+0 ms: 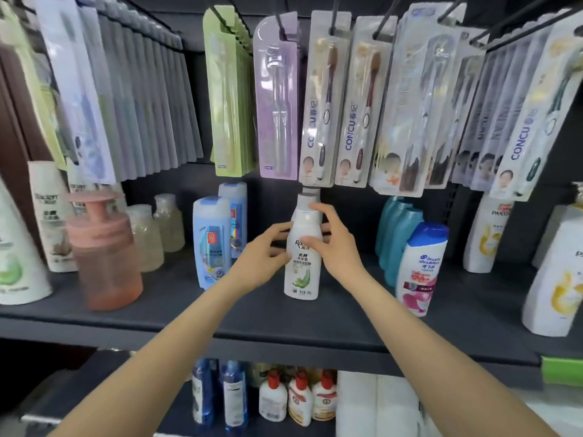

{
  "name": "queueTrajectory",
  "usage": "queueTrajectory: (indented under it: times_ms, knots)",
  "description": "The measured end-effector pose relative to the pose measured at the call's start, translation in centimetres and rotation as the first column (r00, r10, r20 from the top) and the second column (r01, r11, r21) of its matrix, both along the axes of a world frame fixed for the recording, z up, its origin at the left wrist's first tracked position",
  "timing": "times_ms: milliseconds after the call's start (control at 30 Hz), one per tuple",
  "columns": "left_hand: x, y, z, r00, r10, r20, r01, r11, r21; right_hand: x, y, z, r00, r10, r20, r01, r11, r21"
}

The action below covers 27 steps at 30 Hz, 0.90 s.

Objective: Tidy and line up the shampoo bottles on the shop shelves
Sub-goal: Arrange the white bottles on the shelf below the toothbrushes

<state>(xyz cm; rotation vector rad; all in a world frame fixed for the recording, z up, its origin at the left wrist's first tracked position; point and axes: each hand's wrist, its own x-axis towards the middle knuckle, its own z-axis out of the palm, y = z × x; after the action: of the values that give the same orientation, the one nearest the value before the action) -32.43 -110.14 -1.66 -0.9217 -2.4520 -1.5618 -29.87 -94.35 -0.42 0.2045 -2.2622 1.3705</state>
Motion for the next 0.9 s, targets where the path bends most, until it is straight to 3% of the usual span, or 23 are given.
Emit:
queueTrajectory:
  times_ms: [67,200,300,367,433,533,667,733,833,900]
  knots:
    - [-0.7,-0.9,-0.3,1.000,-0.022,-0.018,0.022,1.000,0.007,0.1,-0.5,-0.3,0.999,-0.015,-0.030,0.013,0.999,-0.037]
    - [-1.4,-2.4,-0.9,0.987,-0.136,0.088,0.143,0.987,-0.074,0.8,-1.2,-0.3,0.999,0.028,-0.016,-0.032,0.941,-0.336]
    - [-1.3,-3.6,-1.5,0.976,-0.186,0.114,0.199,0.974,-0.109,1.4,-1.6,0.1,0.995,0.094,-0.013,-0.091,0.897,-0.433]
    - [-0.9,-4.4,-1.7,0.990,-0.136,0.022,0.138,0.979,-0.148,1.7,-2.0,0.2,0.994,0.107,0.011,-0.091,0.892,-0.443]
    - [-0.4,-5.1,-1.7,0.984,-0.047,-0.172,0.003,0.970,-0.245,2.0,-2.2,0.2,0.998,0.063,0.029,-0.043,0.897,-0.440]
    - [0.6,-6.1,-1.6,0.873,0.067,-0.484,-0.260,0.902,-0.344,2.5,-2.7,0.3,1.000,-0.002,0.011,0.006,0.879,-0.477]
    - [1.4,-6.9,-1.3,0.732,0.097,-0.674,-0.389,0.872,-0.297,3.0,-3.6,0.6,0.998,0.041,-0.055,-0.066,0.783,-0.618]
    - [1.0,-7.5,-1.2,0.763,0.053,-0.644,-0.306,0.907,-0.289,3.1,-3.5,0.9,0.990,0.097,-0.099,-0.139,0.721,-0.679]
    - [0.4,-8.4,-0.7,0.922,-0.157,-0.354,0.011,0.924,-0.381,3.5,-2.8,0.7,0.976,0.165,-0.143,-0.217,0.676,-0.704]
    - [0.5,-8.6,-0.7,0.948,-0.232,-0.219,0.140,0.920,-0.366,3.9,-2.5,0.4,0.964,0.221,-0.149,-0.262,0.672,-0.693]
